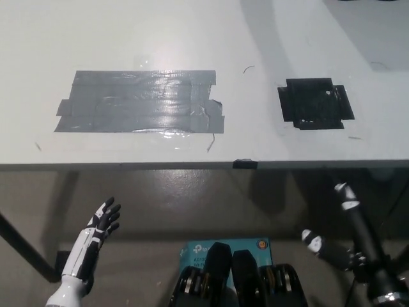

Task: A person hands an oraange duster to the robot and the robot grabs it with its right hand and places it on the black marked spot infron tof it on the desk

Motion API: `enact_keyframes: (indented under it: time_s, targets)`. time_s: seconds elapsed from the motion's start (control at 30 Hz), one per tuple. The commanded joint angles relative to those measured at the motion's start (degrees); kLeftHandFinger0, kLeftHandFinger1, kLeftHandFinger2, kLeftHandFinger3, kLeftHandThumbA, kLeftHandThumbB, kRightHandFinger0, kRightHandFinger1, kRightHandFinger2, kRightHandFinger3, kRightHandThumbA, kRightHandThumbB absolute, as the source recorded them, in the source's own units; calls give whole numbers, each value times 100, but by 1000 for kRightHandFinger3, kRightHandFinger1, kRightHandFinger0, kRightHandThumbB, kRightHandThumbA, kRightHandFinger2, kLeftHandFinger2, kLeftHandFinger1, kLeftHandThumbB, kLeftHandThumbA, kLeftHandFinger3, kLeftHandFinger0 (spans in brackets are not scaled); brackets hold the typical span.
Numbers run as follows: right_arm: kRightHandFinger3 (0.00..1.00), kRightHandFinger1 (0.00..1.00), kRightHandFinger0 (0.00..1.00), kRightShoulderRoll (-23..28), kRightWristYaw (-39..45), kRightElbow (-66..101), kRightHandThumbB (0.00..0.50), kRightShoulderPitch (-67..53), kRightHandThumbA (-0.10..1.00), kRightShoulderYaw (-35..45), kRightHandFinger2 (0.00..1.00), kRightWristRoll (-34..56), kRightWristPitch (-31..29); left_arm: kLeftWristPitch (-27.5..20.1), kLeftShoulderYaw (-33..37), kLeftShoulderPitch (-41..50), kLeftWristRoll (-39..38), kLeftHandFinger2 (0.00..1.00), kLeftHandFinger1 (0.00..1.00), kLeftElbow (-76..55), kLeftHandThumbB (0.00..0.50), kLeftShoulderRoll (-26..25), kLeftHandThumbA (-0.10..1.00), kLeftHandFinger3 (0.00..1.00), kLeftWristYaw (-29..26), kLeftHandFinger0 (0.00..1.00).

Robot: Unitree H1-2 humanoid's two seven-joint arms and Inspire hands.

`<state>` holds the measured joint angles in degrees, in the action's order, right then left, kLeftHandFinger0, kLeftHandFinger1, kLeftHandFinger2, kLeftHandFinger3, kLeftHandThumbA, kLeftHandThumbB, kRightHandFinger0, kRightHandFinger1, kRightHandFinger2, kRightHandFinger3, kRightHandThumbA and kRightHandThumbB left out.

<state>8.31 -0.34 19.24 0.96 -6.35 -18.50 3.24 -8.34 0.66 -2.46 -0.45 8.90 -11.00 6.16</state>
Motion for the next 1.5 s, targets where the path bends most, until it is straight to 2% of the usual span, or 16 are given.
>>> enact_keyframes:
  time_s: [0.0, 0.17, 0.23, 0.5, 0.57, 0.67, 0.77, 0.83, 0.9, 1.03, 1.2, 1.27, 1.33, 1.47]
  targets:
    - [1000, 1000, 1000, -13, -136, 1207, 200, 466, 748, 437, 1000, -458, 450, -198, 19, -43, 28, 1000, 1000, -103, 122, -44, 975, 1000, 71, 1000]
    - [1000, 1000, 1000, 135, 169, 1878, 224, 1259, 784, 783, 1000, -720, 1273, -244, 4, -56, 1, 1000, 1000, -61, 116, -30, 957, 1000, 66, 1000]
    - [1000, 1000, 1000, 253, 343, 2011, 213, 1700, 798, 871, 1000, -1009, 1680, -272, 10, -17, 4, 1000, 1000, -33, 118, -26, 947, 1000, 68, 1000]
    - [1000, 1000, 1000, 645, 707, 1562, 220, 2877, 896, 780, 1000, -1639, 2343, -255, -11, 84, 18, 1000, 1000, -82, 121, -23, 946, 1000, 33, 1000]
    - [1000, 1000, 1000, 675, 902, 1288, 243, 3201, 923, 823, 1000, -1850, 2369, -237, -33, 72, 0, 1000, 1000, -73, 122, -18, 944, 1000, 21, 1000]
    - [1000, 1000, 1000, 719, 981, 752, 259, 3604, 897, 890, 1000, -1849, 2369, -230, -41, 83, 30, 1000, 1000, -97, 129, -26, 944, 1000, 2, 1000]
    - [1000, 1000, 1000, 729, 1190, 248, 258, 4005, 925, 890, 1000, -2102, 2369, -193, -65, 23, 10, 1000, 1000, -125, 127, -52, 945, 1000, 12, 1000]
    - [1000, 1000, 1000, 670, 1502, -69, 268, 4245, 970, 899, 1000, -2296, 2369, -183, -56, 26, 39, 1000, 1000, -138, 129, -55, 948, 1000, 10, 1000]
    - [1000, 1000, 1000, 526, 1709, -400, 288, 4513, 975, 927, 1000, -2423, 2369, -239, -57, 22, -7, 1000, 1000, -114, 113, -57, 942, 1000, 52, 1000]
    - [1000, 1000, 1000, 379, 1919, -1201, 321, 4993, 997, 993, 1000, -2617, 2369, -282, -70, 23, -45, 1000, 1000, -90, 115, -57, 934, 1000, 68, 1000]
    - [1000, 1000, 1000, 300, 1882, -2872, 357, 5801, 996, 970, 1000, -2580, 2369, -275, -101, 10, 19, 1000, 1000, -132, 105, -55, 934, 1000, 4, 1000]
    - [1000, 1000, 1000, 233, 1848, -3571, 365, 6105, 981, 1067, 1000, -2548, 2369, -246, -99, 9, 7, 1000, 1000, -166, 116, -59, 938, 1000, 23, 1000]
    - [1000, 1000, 1000, 217, 1806, -4240, 347, 6383, 960, 1103, 1000, -2401, 2369, -226, -97, 10, -5, 1000, 1000, -181, 118, -61, 939, 1000, 37, 1000]
    - [1000, 1000, 1000, 245, 1503, -5478, 354, 6854, 907, 1017, 1000, -1804, 2369, -185, -107, -12, -25, 1000, 1000, -202, 117, -46, 930, 1000, 28, 1000]
